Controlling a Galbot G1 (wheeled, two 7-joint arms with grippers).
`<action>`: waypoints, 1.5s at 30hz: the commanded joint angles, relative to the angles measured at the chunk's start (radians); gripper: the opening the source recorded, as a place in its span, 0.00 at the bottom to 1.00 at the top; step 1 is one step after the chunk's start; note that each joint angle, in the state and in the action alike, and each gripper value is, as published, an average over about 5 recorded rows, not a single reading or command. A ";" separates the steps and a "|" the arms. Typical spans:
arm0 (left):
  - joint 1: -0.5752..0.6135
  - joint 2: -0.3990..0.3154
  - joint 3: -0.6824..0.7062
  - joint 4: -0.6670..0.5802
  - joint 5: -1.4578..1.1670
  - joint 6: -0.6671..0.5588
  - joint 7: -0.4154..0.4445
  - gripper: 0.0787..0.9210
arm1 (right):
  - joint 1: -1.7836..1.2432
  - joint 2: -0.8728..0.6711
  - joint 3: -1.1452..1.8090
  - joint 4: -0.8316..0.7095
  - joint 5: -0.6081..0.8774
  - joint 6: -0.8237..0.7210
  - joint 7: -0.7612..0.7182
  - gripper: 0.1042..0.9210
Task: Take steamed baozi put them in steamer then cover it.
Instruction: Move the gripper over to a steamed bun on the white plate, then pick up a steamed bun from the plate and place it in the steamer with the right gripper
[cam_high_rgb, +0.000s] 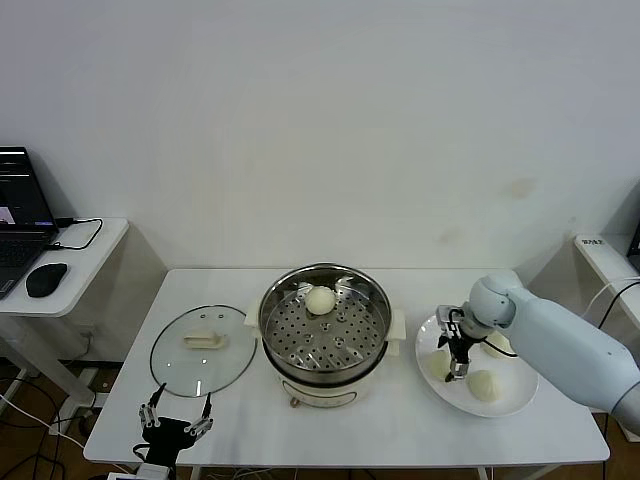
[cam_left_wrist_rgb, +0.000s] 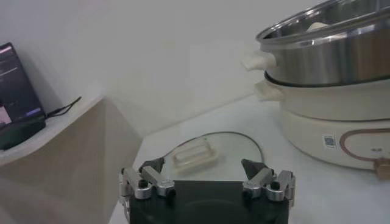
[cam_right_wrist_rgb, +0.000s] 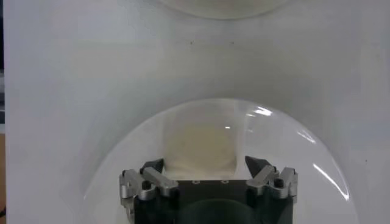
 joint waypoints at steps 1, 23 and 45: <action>0.000 0.000 0.002 0.001 0.000 0.000 0.000 0.88 | -0.002 0.003 0.006 -0.006 -0.003 0.004 0.005 0.75; 0.004 0.015 0.001 -0.035 -0.010 -0.001 0.000 0.88 | 0.511 -0.136 -0.255 0.151 0.293 -0.072 -0.111 0.71; -0.008 0.016 -0.045 -0.095 -0.039 0.006 0.013 0.88 | 0.820 0.295 -0.447 0.118 0.551 -0.193 -0.118 0.72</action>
